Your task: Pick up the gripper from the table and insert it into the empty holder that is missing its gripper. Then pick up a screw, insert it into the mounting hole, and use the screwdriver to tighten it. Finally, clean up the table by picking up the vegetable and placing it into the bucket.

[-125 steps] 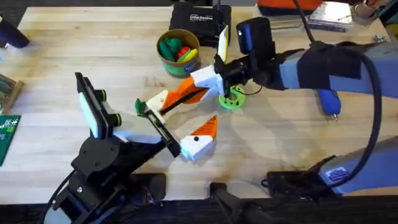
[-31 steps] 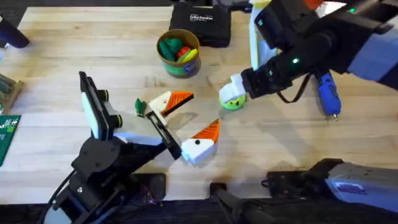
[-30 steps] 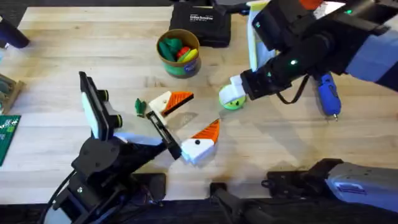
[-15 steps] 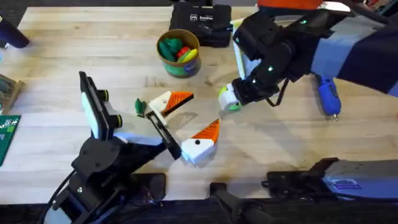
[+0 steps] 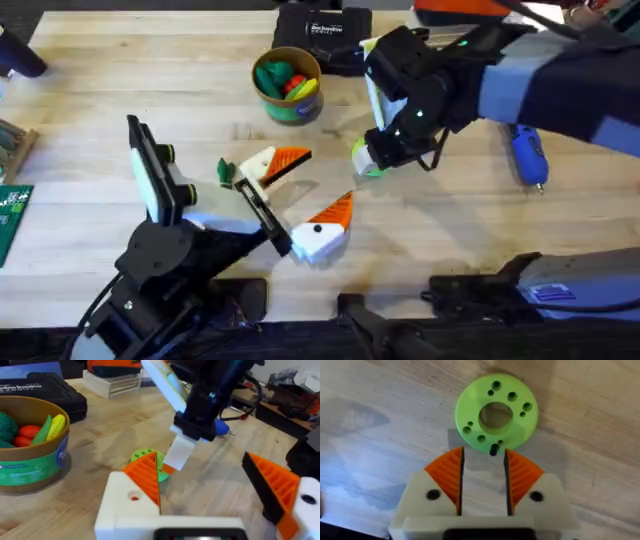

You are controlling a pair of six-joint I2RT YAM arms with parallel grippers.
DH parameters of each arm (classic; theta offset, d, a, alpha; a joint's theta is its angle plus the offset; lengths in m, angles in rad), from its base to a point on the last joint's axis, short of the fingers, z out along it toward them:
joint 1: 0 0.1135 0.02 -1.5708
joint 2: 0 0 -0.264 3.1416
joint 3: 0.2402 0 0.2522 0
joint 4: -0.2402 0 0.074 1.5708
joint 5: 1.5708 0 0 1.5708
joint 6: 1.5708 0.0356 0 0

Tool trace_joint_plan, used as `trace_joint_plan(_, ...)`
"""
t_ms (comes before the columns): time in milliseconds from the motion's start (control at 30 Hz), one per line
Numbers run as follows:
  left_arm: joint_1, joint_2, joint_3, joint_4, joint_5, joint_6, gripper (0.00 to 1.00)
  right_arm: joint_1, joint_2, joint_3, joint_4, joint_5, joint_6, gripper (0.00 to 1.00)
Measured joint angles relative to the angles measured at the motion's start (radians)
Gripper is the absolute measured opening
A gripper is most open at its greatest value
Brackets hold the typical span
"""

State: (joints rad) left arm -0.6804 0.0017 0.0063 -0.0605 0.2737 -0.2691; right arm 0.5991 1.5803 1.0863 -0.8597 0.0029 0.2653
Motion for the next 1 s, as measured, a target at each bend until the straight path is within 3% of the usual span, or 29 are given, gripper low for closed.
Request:
trace_joint_plan(200, 0.0, 0.0, 0.0, 0.0, 0.0, 0.0, 0.99, 0.0, 0.058, 0.001, 0.001, 0.001, 0.0, 0.34)
trace_joint_plan(333, 0.0, 0.0, 0.0, 0.0, 0.0, 0.0, 0.989, 0.0, 0.058, 0.002, 0.008, 0.009, 0.0, 0.219)
trace_joint_plan(700, 0.0, 0.0, 0.0, 0.0, 0.0, 0.0, 0.99, 0.0, 0.058, 0.002, 0.03, 0.023, 0.0, 0.239)
trace_joint_plan(1000, 0.0, 0.0, 0.0, 0.0, 0.0, 0.0, 0.991, 0.0, 0.059, 0.002, 0.03, 0.031, 0.0, 0.112)
